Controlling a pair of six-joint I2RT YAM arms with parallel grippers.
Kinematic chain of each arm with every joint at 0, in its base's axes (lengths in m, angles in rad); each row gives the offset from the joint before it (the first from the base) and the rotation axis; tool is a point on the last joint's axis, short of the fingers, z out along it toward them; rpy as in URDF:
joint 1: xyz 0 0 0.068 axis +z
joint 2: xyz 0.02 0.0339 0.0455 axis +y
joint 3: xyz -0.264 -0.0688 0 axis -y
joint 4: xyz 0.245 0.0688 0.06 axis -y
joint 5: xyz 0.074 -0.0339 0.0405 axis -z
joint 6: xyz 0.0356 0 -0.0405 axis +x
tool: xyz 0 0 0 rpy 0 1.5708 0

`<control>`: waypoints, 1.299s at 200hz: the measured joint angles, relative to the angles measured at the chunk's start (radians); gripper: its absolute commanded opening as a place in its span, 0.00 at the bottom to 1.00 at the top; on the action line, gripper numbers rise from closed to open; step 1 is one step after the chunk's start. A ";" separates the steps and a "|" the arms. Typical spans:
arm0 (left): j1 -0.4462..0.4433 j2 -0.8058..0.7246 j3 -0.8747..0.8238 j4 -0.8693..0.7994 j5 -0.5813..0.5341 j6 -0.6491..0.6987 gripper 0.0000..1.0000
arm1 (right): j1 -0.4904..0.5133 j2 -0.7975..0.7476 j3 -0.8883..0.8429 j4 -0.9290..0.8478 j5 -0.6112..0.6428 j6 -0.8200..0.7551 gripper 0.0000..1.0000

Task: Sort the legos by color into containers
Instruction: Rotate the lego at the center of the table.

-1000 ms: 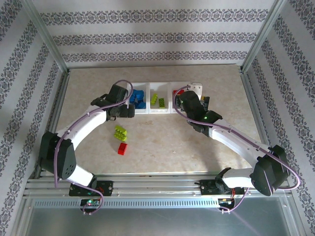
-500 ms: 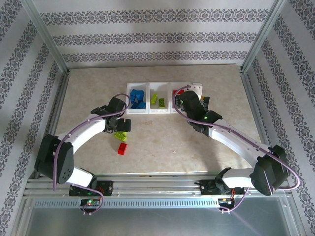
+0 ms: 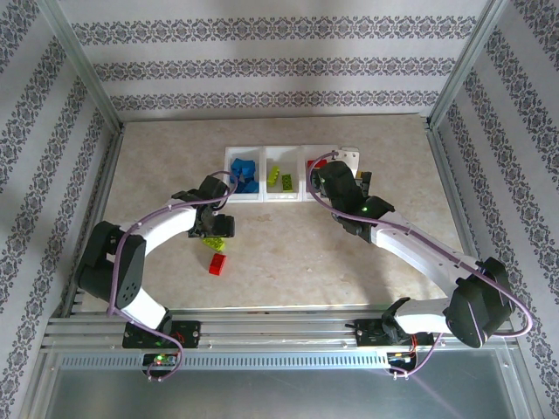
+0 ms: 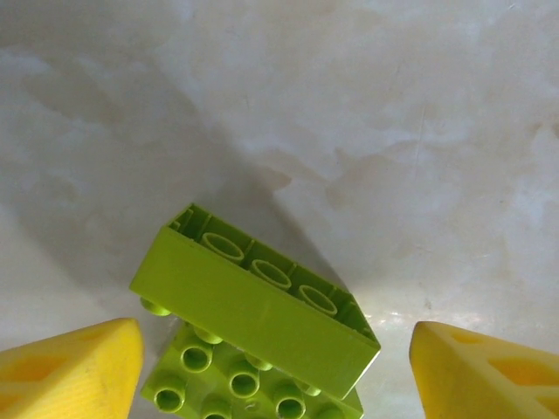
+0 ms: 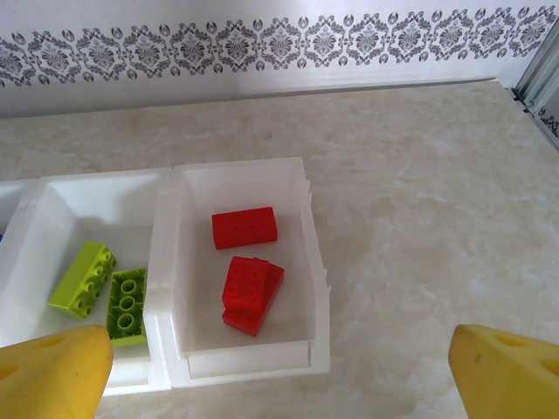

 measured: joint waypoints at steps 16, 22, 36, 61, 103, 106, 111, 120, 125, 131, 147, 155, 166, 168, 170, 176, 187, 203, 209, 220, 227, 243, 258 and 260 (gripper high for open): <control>0.000 0.010 0.000 0.017 0.013 -0.003 0.77 | 0.000 0.002 0.000 0.000 0.000 0.000 0.98; 0.000 0.014 0.000 0.022 0.018 -0.003 0.77 | 0.000 0.003 0.000 0.001 0.000 0.000 0.98; 0.000 0.028 0.000 0.037 0.024 -0.002 0.77 | 0.000 0.010 0.000 0.001 0.000 0.000 0.98; 0.000 0.056 0.010 0.052 0.031 -0.002 0.72 | -0.006 0.026 0.000 0.009 -0.008 0.005 0.98; 0.000 0.089 0.050 0.075 0.033 -0.002 0.66 | -0.006 0.034 0.000 0.015 -0.016 0.018 0.98; 0.000 0.091 0.053 0.077 0.032 -0.002 0.65 | -0.006 0.034 0.000 0.015 -0.016 0.018 0.98; 0.000 0.094 0.054 0.079 0.032 -0.002 0.65 | -0.006 0.034 0.000 0.015 -0.016 0.018 0.98; 0.000 0.099 0.055 0.082 0.031 -0.002 0.64 | -0.006 0.034 0.000 0.015 -0.016 0.018 0.98; 0.000 0.102 0.056 0.083 0.029 -0.002 0.62 | -0.006 0.034 0.000 0.015 -0.016 0.018 0.98; 0.000 0.107 0.056 0.083 0.025 -0.002 0.60 | -0.006 0.034 0.000 0.015 -0.016 0.018 0.98; 0.000 0.120 0.057 0.083 0.018 -0.002 0.57 | -0.006 0.034 0.000 0.015 -0.016 0.018 0.98; 0.000 0.124 0.057 0.083 0.016 -0.002 0.55 | -0.006 0.034 0.000 0.015 -0.016 0.019 0.98; 0.000 0.126 0.057 0.083 0.014 -0.002 0.50 | -0.006 0.034 0.000 0.015 -0.016 0.019 0.98; 0.000 0.126 0.057 0.083 0.014 -0.002 0.49 | -0.006 0.034 0.000 0.015 -0.016 0.019 0.98; 0.000 0.126 0.057 0.083 0.014 -0.002 0.49 | -0.006 0.034 0.000 0.015 -0.016 0.019 0.98; 0.000 0.126 0.057 0.084 0.013 -0.005 0.48 | -0.006 0.034 0.000 0.015 -0.016 0.019 0.98; 0.000 0.126 0.058 0.084 0.010 -0.001 0.46 | -0.006 0.034 0.000 0.015 -0.016 0.019 0.98; 0.000 0.126 0.058 0.084 0.005 -0.002 0.42 | -0.006 0.034 0.000 0.015 -0.016 0.019 0.98; 0.000 0.126 0.058 0.084 0.003 -0.002 0.41 | -0.006 0.034 0.000 0.015 -0.016 0.019 0.98; 0.000 0.126 0.058 0.084 -0.002 -0.002 0.40 | -0.006 0.034 0.000 0.015 -0.016 0.019 0.98; 0.000 0.126 0.059 0.084 -0.005 -0.001 0.39 | -0.006 0.034 0.000 0.015 -0.016 0.019 0.98; 0.000 0.126 0.059 0.084 -0.012 -0.002 0.37 | -0.006 0.034 0.000 0.015 -0.016 0.019 0.98; 0.000 0.126 0.059 0.084 -0.014 -0.002 0.35 | -0.006 0.034 0.000 0.015 -0.016 0.020 0.98; 0.000 0.126 0.059 0.084 -0.014 -0.002 0.35 | -0.006 0.034 0.000 0.015 -0.016 0.020 0.98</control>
